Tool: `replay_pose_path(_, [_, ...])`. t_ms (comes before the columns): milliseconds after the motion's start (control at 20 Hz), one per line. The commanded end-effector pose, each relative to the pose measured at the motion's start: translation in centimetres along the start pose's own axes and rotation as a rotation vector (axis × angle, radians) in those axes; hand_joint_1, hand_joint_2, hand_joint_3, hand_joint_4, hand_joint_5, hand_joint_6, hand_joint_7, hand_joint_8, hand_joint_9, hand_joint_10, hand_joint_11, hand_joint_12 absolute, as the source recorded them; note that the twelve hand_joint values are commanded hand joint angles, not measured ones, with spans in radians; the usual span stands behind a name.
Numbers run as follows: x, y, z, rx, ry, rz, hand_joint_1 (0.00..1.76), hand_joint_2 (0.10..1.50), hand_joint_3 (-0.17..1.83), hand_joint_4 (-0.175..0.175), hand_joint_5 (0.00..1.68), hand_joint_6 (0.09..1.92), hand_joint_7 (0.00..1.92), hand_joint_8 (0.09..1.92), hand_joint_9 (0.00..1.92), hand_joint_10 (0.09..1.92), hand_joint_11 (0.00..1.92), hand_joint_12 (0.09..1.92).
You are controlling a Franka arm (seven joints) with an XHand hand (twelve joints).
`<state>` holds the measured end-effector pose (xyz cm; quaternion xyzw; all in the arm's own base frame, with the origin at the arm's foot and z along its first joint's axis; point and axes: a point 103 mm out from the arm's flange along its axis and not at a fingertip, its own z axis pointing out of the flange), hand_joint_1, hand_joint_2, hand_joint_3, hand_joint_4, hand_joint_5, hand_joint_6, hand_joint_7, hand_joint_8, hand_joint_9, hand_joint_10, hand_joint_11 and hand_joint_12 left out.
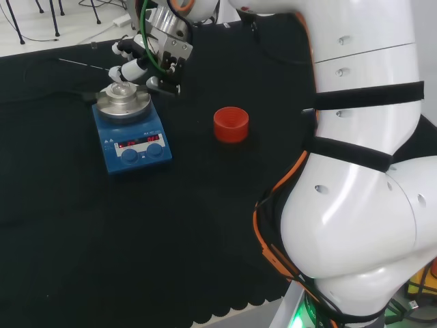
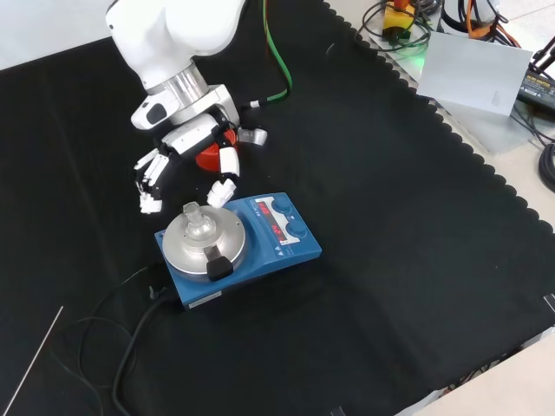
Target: Place the round-bottom flask on the heater.
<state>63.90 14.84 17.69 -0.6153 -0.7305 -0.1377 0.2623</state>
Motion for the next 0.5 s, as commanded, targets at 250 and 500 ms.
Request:
replay_pose_path(250, [0.7, -3.6, -3.3, -0.056, -0.002, 0.011, 0.8, 0.59, 0.68, 0.01, 0.4, 0.21, 0.26, 0.6, 0.39, 0.64, 0.0, 1.24])
replay_pose_path(500, [0.8, -6.1, -4.5, -0.077, 0.001, 0.021, 0.8, 0.59, 0.68, 0.011, 0.4, 0.21, 0.26, 0.6, 0.39, 0.64, 0.0, 1.24])
